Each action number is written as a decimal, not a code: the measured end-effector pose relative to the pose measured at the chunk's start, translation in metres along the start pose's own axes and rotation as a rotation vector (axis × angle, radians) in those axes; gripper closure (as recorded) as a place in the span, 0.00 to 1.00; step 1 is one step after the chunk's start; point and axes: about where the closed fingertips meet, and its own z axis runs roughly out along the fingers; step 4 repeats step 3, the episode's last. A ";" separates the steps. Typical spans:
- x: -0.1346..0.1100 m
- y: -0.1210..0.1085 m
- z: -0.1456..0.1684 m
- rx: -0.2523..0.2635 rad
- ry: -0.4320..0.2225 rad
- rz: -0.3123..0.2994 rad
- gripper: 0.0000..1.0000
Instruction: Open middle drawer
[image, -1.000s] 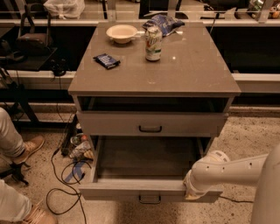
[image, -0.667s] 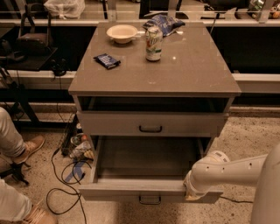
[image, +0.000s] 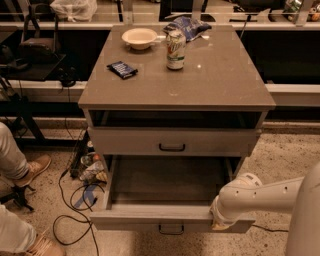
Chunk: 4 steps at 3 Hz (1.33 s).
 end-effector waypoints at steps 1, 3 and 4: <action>0.001 -0.002 -0.004 0.004 -0.014 -0.007 0.16; 0.019 -0.015 -0.088 0.113 -0.107 -0.047 0.00; 0.019 -0.015 -0.088 0.113 -0.107 -0.047 0.00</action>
Offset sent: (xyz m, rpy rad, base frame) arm 0.0114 -0.0306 0.0748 0.1357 -0.1029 0.0489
